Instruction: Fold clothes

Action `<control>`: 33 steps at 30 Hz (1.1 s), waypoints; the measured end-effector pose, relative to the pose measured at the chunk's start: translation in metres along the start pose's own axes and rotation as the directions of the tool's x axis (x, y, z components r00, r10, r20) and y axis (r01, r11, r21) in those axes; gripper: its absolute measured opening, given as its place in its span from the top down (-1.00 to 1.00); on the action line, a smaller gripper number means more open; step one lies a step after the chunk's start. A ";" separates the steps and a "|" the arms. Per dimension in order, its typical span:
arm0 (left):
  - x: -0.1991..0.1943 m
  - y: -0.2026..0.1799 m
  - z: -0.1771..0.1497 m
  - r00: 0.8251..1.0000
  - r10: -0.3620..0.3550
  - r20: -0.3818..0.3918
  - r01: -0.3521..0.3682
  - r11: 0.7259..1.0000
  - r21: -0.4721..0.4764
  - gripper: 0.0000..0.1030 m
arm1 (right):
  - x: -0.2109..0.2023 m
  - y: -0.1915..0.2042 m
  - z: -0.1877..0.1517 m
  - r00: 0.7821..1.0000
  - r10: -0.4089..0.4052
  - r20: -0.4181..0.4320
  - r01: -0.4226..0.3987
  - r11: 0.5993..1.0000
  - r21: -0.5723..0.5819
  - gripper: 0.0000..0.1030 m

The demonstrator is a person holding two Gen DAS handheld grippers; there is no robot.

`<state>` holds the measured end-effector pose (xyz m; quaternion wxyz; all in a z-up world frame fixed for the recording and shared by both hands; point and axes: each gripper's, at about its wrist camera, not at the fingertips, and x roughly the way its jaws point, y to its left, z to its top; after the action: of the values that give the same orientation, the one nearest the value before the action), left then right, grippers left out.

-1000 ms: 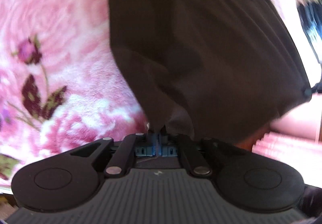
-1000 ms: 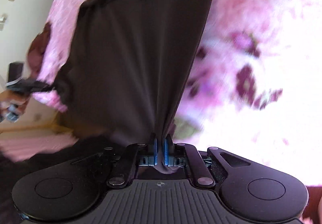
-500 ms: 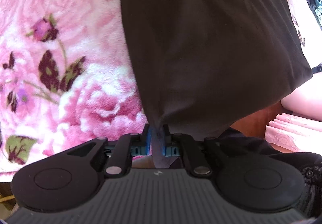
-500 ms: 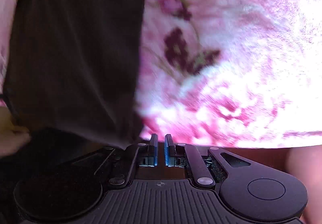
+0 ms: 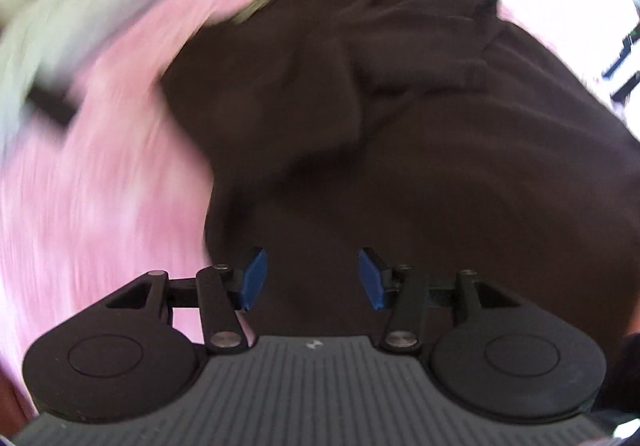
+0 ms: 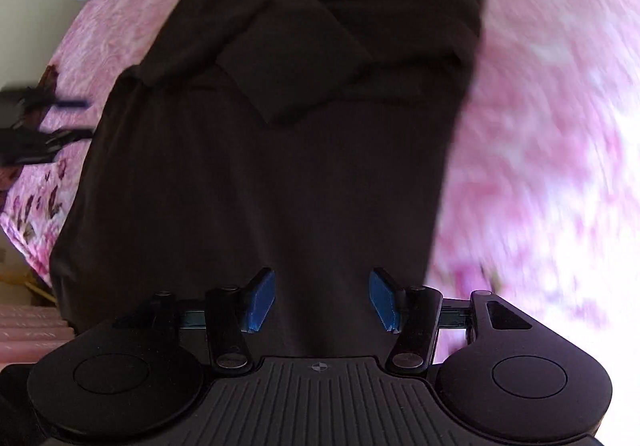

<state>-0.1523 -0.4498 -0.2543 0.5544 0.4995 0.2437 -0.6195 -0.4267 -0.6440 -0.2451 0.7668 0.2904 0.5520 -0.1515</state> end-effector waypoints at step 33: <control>0.001 0.160 -0.123 0.996 0.081 -0.028 -0.082 0.816 -0.572 0.64 | 0.091 0.045 0.142 0.969 -0.210 0.129 0.190 0.970 0.149 0.09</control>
<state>0.0397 -0.3879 -0.2621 0.7044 0.3205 0.3977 -0.4929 -0.2628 -0.6870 -0.2860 0.7639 0.2730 0.5100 -0.2859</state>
